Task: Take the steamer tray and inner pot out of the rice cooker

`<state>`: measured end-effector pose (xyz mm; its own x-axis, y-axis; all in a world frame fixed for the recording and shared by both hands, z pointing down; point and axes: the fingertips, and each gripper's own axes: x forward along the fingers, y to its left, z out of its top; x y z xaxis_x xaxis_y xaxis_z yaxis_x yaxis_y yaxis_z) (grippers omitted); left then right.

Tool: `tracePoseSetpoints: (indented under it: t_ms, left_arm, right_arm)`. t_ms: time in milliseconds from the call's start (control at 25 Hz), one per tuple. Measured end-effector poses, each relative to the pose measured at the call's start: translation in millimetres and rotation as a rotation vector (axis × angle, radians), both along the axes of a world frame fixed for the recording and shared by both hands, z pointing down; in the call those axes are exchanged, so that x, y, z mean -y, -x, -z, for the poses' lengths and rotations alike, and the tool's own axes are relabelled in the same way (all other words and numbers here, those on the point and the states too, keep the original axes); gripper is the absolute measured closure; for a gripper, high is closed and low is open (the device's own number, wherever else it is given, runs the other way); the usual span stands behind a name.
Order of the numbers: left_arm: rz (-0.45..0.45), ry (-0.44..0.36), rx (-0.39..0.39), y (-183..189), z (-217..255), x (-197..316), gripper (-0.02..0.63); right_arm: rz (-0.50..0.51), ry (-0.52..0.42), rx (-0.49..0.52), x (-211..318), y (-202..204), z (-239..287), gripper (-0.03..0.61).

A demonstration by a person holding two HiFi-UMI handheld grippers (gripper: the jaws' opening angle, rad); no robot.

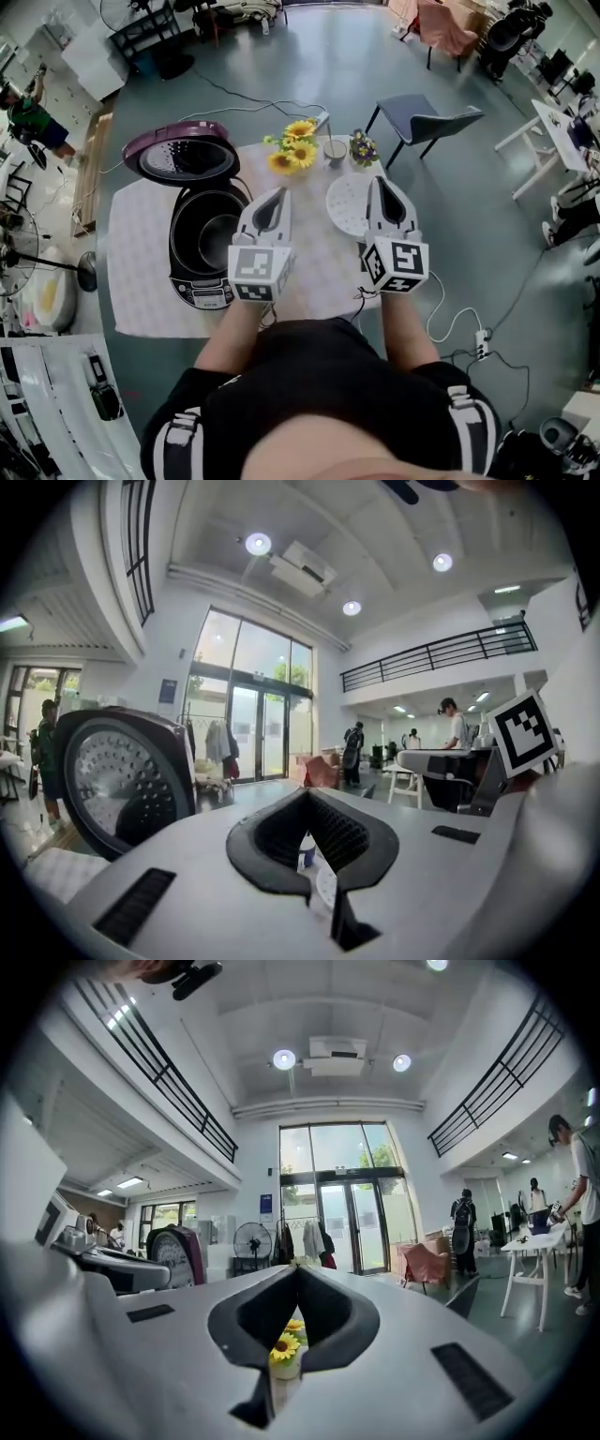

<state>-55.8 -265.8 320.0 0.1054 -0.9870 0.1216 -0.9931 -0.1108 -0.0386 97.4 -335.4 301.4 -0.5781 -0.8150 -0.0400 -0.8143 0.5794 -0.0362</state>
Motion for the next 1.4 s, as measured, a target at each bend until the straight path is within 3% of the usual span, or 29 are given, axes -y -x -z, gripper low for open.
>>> tracePoseSetpoints:
  t_ms: [160, 680, 1400]
  left_arm:
    - [0.047, 0.002, -0.054, 19.7, 1.6, -15.7, 0.611]
    - [0.199, -0.006, -0.067, 86.0, -0.9, -74.3, 0.611]
    - [0.220, -0.007, -0.042, 246.5, 9.9, -142.6, 0.611]
  right_arm:
    - [0.054, -0.018, 0.001, -11.2, 21.9, 6.8, 0.581]
    - [0.229, -0.010, -0.035, -38.3, 102.6, 3.6, 0.581]
    - [0.213, 0.032, -0.009, -98.1, 236.7, -0.5, 0.581]
